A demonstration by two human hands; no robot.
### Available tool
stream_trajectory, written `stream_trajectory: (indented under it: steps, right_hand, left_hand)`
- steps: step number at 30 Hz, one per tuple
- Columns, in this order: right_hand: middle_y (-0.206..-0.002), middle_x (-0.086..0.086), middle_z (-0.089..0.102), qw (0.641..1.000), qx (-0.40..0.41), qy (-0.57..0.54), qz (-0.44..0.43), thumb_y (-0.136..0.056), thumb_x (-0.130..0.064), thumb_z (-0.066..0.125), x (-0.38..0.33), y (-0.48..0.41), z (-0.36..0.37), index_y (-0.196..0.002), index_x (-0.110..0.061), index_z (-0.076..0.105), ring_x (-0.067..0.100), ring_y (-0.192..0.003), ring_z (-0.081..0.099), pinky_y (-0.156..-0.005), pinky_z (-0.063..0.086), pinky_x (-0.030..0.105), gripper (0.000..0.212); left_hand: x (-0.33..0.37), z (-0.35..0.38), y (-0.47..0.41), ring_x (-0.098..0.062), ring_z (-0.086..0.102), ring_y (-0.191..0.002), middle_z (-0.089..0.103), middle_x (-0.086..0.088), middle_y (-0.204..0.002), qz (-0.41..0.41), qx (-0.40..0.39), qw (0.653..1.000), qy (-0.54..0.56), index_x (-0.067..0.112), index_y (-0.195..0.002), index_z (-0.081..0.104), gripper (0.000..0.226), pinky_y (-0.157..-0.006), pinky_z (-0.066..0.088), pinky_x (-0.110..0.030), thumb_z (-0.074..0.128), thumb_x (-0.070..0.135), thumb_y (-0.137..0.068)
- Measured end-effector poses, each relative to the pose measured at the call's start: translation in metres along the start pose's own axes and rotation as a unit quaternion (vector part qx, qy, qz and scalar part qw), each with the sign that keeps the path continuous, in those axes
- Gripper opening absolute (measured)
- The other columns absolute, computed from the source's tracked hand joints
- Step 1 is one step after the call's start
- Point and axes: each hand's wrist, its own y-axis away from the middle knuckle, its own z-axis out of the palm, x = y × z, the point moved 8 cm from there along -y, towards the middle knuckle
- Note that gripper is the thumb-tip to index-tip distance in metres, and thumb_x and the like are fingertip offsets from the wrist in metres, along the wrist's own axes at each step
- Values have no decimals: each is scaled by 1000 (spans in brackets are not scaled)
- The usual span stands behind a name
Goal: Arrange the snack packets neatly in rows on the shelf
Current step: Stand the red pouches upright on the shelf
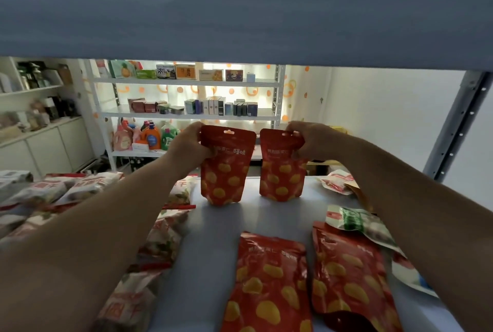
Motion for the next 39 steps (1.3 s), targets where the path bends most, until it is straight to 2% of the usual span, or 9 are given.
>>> stream_trajectory:
  steps: [5,10,16,21,24,27,29,33,39]
  right_hand:
    - [-106,-4,58,1000,29,2,-10,-81,-13,73,3,1,0,-129,-28,49,18,-95,56,-73,46,28,55]
    - [-109,2,55,996,84,19,-37,-81,-14,73,-1,8,-1,-128,-23,49,20,-96,53,-65,38,22,53]
    - [-131,15,47,996,83,23,-8,-83,-23,72,-3,25,2,-144,-25,38,30,-117,48,-93,47,41,70]
    - [-144,15,40,993,87,71,25,-79,-37,76,-15,66,-18,-149,-25,32,31,-128,43,-102,43,45,83]
    - [-129,2,56,994,71,67,42,-79,-52,70,-23,114,-15,-133,-32,50,20,-110,53,-85,47,37,61]
    - [-120,-7,60,989,-23,93,112,-82,-70,53,-15,170,26,-121,-36,57,11,-96,51,-69,40,29,52]
    - [-122,0,60,974,-96,129,158,-87,-76,37,-4,201,53,-118,-31,60,18,-103,55,-76,45,32,60]
    - [-130,10,48,959,-120,162,199,-93,-70,26,3,239,71,-131,-46,38,31,-124,44,-88,43,44,46]
    - [-118,7,53,968,-29,43,246,-68,-92,31,6,256,83,-124,-31,42,29,-106,52,-84,46,42,84]
  left_hand:
    - [2,7,6,-29,61,-97,62,-9,-101,-13,35,999,-36,10,-111,55,33,-80,55,-44,66,3,-81]
    - [2,13,9,-30,62,-99,64,-12,-103,-43,4,999,4,8,-114,54,37,-87,54,-50,64,-2,-80]
    - [12,1,13,-28,58,-109,59,-8,-117,-45,19,999,15,12,-127,49,55,-82,54,-35,75,10,-79]
    - [60,-33,43,-19,53,-111,52,-5,-128,23,158,981,-110,21,-130,44,59,-84,51,-36,74,27,-79]
    - [92,-5,87,-4,58,-91,59,11,-106,38,36,985,-165,34,-117,47,42,-62,45,-21,68,42,-81]
    - [92,44,148,2,56,-87,58,20,-104,-12,-153,933,-325,41,-115,49,41,-65,43,-22,54,64,-83]
    - [81,64,183,-5,55,-92,59,16,-112,-66,-212,894,-390,39,-118,49,44,-70,43,-27,46,68,-85]
    - [58,85,222,-19,55,-109,56,2,-130,-167,-225,876,-393,34,-130,40,72,-84,44,-34,40,81,-76]
    - [37,93,229,-22,54,-109,50,-3,-132,-240,-198,910,-275,34,-140,21,112,-84,44,-33,59,87,-48]
